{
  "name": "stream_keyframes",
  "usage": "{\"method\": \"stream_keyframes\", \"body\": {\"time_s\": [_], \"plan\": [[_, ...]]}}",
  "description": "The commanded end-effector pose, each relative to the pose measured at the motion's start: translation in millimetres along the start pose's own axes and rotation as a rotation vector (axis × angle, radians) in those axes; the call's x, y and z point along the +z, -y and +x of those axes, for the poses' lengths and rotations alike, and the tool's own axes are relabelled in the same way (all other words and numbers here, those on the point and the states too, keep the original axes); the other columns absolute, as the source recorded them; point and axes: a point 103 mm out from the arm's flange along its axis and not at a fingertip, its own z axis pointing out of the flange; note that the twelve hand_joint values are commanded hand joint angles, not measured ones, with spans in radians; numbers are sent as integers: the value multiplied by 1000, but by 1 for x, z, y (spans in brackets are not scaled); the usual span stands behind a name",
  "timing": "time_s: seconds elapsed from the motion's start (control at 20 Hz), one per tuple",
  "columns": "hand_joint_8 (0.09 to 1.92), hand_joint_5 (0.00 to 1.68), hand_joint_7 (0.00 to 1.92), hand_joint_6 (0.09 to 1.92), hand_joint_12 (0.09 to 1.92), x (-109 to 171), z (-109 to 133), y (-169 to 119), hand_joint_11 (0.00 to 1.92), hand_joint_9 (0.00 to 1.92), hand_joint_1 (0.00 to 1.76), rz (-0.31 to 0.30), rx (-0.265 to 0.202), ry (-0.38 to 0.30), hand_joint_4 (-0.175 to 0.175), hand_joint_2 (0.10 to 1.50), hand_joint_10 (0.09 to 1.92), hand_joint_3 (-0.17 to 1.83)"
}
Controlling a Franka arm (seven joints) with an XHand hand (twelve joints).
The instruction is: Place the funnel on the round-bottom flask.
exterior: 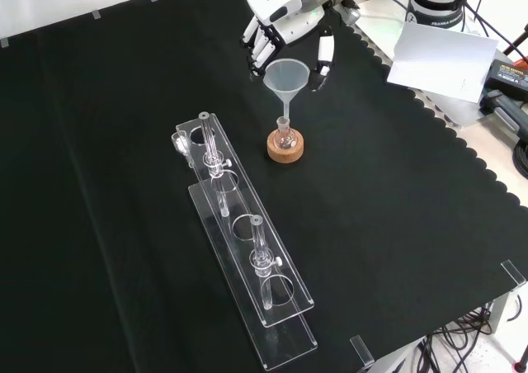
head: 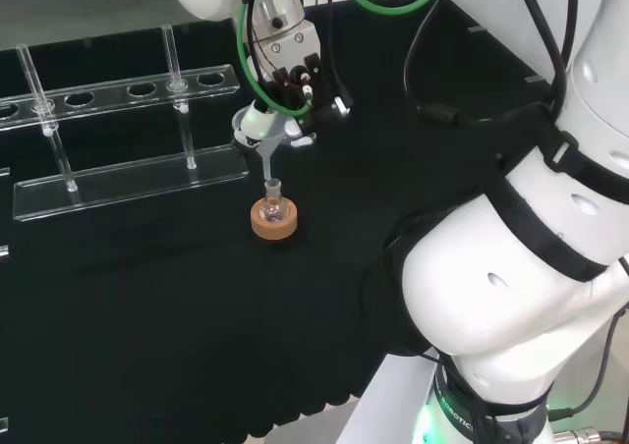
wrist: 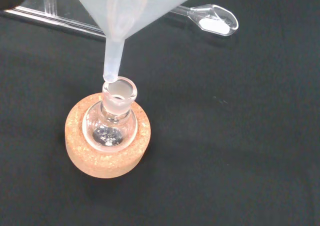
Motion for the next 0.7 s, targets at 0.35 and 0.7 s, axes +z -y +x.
{"method": "stream_keyframes", "body": {"time_s": [0.35,0.7], "plan": [[776,884,943,773,1234,15,-1,0,657,1008,852,15,4,-17,48,703,500,568],[777,887,943,774,1233,19,-2,-2,659,1008,855,7,-18,-18,48,702,502,571]]}}
